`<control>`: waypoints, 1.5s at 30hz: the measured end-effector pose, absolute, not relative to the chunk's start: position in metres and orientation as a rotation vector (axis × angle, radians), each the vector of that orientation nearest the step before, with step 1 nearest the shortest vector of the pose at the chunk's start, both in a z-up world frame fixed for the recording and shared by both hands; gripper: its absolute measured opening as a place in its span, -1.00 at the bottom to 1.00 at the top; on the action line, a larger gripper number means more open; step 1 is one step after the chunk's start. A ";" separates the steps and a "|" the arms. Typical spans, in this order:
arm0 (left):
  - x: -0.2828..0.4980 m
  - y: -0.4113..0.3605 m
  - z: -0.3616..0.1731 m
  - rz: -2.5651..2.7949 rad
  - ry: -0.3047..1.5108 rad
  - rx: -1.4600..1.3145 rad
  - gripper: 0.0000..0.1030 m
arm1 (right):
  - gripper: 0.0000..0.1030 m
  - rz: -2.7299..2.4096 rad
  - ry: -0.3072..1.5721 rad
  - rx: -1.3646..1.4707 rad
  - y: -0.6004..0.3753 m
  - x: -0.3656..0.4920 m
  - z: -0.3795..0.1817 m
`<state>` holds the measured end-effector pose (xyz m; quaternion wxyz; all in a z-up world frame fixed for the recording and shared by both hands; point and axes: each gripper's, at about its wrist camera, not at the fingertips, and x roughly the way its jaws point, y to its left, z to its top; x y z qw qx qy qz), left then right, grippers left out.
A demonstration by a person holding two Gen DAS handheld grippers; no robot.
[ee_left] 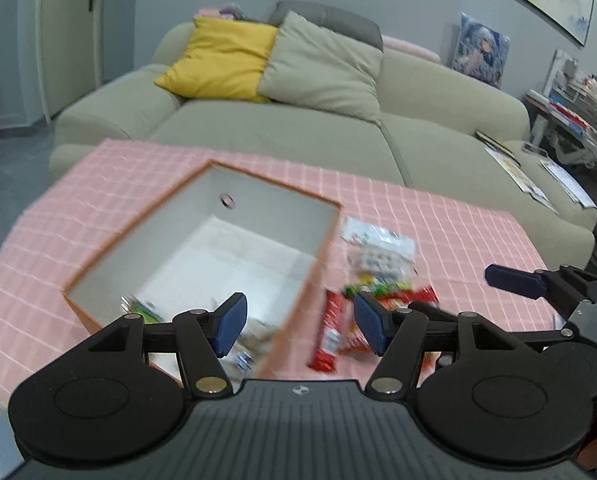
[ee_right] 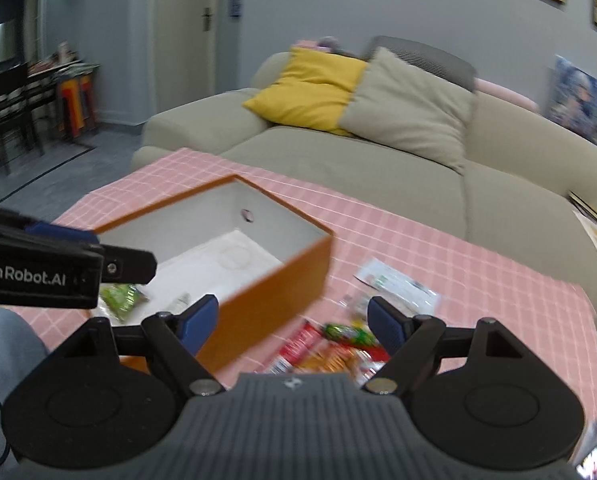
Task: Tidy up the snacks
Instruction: 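Lift both tools out of the box and back over the snack pile, then grasp the red Mimi snack bag with the left tool while the right tool grasps the wrapped brown cake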
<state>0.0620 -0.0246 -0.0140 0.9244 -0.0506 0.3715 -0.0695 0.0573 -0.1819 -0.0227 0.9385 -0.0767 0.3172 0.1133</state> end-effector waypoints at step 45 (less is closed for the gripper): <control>0.153 -0.147 -0.138 -0.418 1.034 0.136 0.44 | 0.03 0.131 0.910 -0.205 -0.249 0.109 -0.175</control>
